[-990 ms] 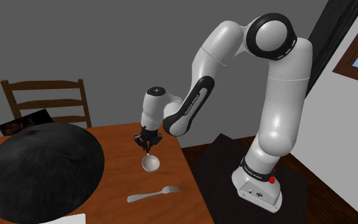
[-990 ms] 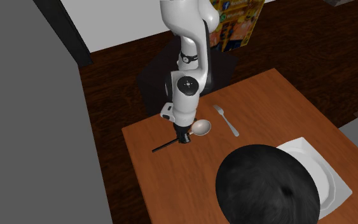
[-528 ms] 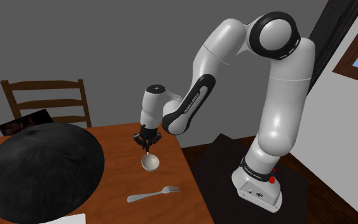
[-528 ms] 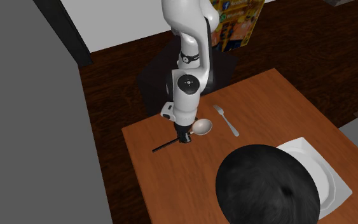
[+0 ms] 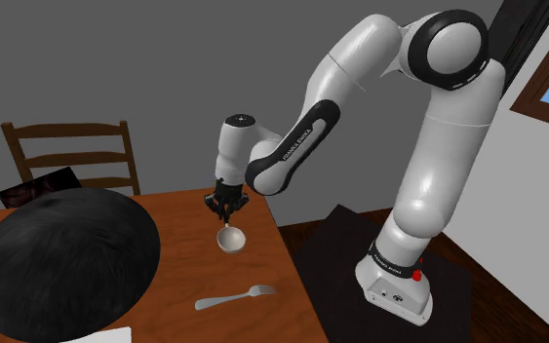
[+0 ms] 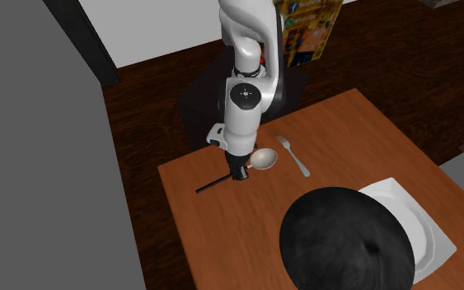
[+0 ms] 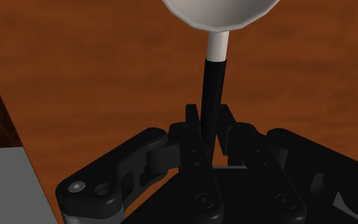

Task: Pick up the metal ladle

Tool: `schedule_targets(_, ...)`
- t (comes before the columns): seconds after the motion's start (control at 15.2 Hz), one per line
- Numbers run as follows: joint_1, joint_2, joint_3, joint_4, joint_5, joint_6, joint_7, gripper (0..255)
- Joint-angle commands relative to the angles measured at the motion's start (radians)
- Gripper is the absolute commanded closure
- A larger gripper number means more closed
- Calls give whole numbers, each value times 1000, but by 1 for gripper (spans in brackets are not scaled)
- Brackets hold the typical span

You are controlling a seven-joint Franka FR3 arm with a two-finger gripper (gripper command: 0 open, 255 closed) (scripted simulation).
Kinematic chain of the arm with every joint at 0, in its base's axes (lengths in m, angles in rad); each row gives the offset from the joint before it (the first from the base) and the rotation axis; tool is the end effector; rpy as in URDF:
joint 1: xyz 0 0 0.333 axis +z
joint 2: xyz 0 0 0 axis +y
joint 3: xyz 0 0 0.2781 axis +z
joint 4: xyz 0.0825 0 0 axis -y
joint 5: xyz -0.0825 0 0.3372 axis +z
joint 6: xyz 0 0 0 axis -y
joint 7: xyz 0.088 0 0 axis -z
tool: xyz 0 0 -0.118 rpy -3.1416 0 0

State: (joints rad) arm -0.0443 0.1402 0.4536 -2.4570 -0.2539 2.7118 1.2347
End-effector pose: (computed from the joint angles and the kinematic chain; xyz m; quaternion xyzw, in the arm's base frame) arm 0.4241 0.1960 0.2506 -0.9514 0.2992 -0.0675 0.0288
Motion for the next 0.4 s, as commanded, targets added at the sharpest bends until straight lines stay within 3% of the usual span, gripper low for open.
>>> schedule_targets(0.0, -7, -28, 13, 1, 37, -25, -27, 255)
schedule_targets(0.33, -14, -71, 27, 5, 90, -64, -67, 255)
